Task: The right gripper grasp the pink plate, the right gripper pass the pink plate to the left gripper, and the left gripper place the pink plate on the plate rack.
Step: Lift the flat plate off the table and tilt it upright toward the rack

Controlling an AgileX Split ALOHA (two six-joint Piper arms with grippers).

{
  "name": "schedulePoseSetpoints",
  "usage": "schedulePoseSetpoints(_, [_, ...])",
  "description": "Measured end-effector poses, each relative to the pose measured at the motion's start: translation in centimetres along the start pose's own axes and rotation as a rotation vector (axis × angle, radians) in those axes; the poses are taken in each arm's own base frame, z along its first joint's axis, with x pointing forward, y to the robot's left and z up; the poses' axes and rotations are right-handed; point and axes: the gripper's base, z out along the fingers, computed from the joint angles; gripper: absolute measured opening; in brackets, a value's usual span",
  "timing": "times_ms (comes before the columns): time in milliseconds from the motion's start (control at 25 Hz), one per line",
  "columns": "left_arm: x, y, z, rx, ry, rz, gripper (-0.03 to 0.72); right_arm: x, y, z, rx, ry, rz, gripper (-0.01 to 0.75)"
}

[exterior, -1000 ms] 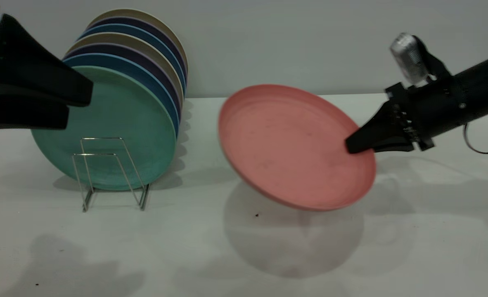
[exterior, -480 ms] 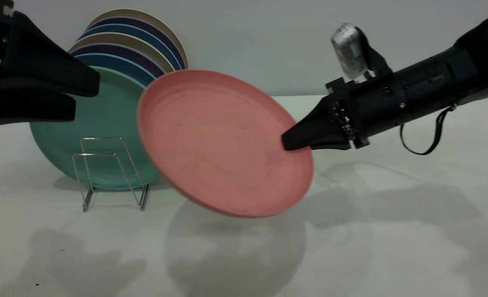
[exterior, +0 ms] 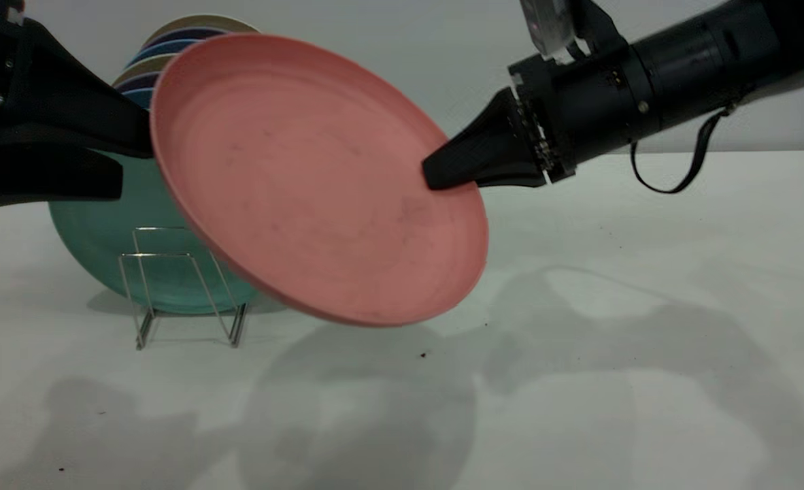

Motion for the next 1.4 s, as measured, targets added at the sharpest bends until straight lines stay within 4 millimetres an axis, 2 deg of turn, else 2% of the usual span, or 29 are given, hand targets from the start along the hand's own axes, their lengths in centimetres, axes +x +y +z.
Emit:
schedulePoseSetpoints(280, [0.1,-0.2,0.0,0.021,0.011,0.001,0.54,-0.1,-1.2,-0.2,0.128,-0.014,-0.001,0.015])
schedulePoseSetpoints(640, [0.2,-0.3,0.0,0.037,0.021,0.002,0.54,-0.1,-0.5,0.0,0.054,-0.013,0.021,0.015])
schedulePoseSetpoints(1040, [0.1,-0.1,0.0,0.008,0.007,0.003,0.525,0.5,2.4,3.7,-0.017,0.039,-0.014,0.015])
schedulePoseSetpoints(1160, [0.4,0.1,0.1,0.001,0.011,-0.006,0.444,0.4,2.8,4.1,-0.034,0.023,-0.021,0.015])
schedulePoseSetpoints(1200, [0.6,0.2,0.1,0.0,0.017,-0.01,0.399,0.3,2.8,4.1,-0.037,0.017,-0.023,0.015])
schedulePoseSetpoints(1320, [1.3,0.5,0.2,-0.014,0.032,-0.028,0.184,0.3,2.8,4.0,-0.044,0.012,-0.033,0.025])
schedulePoseSetpoints(1360, [1.4,0.7,0.2,-0.035,0.031,-0.023,0.142,0.3,2.9,4.0,-0.051,0.013,-0.036,0.031])
schedulePoseSetpoints(1400, [1.4,0.8,0.2,-0.047,0.032,-0.018,0.137,0.3,3.0,4.0,-0.054,0.015,-0.039,0.039])
